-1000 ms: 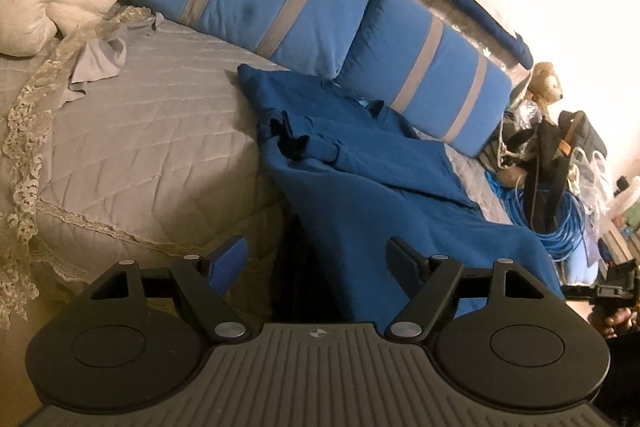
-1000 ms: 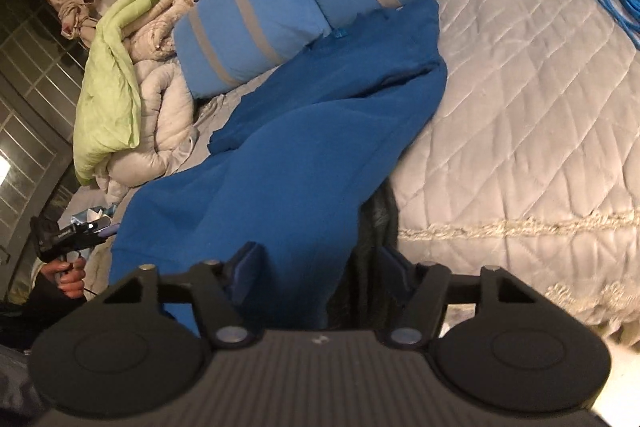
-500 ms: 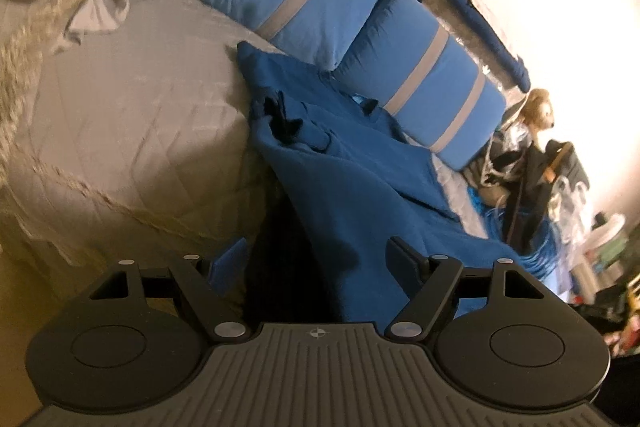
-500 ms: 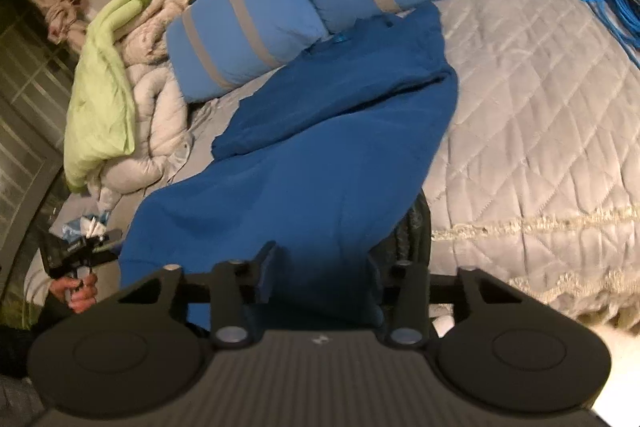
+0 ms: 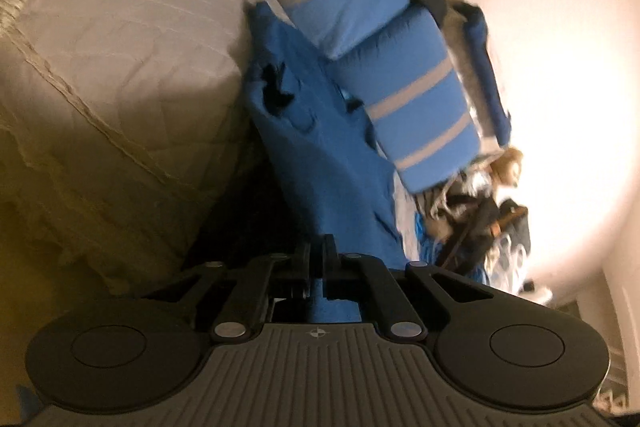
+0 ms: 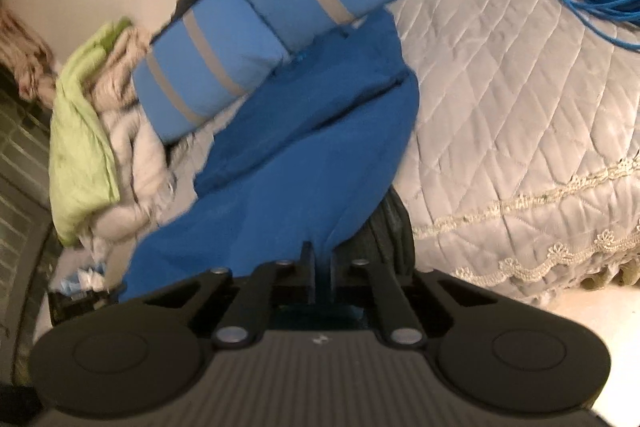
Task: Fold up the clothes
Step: 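Lift the hem with both tools and fold it toward the collar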
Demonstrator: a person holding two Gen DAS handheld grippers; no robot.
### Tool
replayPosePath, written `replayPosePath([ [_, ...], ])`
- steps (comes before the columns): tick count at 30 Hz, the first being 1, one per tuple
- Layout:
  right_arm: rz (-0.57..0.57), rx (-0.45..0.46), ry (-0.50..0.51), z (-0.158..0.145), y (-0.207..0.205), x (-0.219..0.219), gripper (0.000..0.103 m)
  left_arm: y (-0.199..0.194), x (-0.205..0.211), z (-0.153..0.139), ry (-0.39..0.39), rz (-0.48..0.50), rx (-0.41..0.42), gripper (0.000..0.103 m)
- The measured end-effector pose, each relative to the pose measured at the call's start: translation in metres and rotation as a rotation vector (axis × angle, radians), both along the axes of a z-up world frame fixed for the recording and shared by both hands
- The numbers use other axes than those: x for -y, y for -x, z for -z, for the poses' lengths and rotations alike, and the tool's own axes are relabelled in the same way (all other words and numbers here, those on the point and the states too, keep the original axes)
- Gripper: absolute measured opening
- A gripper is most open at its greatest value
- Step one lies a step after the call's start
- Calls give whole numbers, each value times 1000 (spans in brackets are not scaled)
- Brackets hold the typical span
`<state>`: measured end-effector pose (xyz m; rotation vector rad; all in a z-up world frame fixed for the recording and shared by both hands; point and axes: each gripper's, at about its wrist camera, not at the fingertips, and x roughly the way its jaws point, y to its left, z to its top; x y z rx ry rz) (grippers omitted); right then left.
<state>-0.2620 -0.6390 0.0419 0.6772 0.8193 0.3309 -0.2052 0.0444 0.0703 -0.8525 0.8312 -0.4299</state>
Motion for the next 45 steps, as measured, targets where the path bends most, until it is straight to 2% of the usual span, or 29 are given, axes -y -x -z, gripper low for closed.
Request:
replayPosePath([
  [5, 153, 44, -66, -16, 3, 18, 5, 8, 7, -30, -59, -54, 33, 4],
  [9, 182, 48, -110, -21, 5, 25, 5, 12, 11, -42, -80, -83, 59, 4],
  [14, 192, 16, -162, -5, 4, 29, 5, 9, 7, -20, -18, -137, -17, 4],
  [16, 198, 10, -194, -1, 3, 32, 5, 11, 6, -21, 5, -155, -10, 4],
  [21, 171, 94, -134, -22, 1, 23, 5, 12, 14, -41, -17, -169, 52, 3],
  [25, 144, 136, -110, -42, -12, 18, 5, 4, 25, -51, -40, -156, 64, 3],
  [35, 143, 99, -36, -60, -44, 11, 5, -7, 33, -61, -56, -145, 60, 3],
  [45, 140, 107, -52, -68, -46, 11, 5, -6, 31, -74, -43, -179, 82, 3],
])
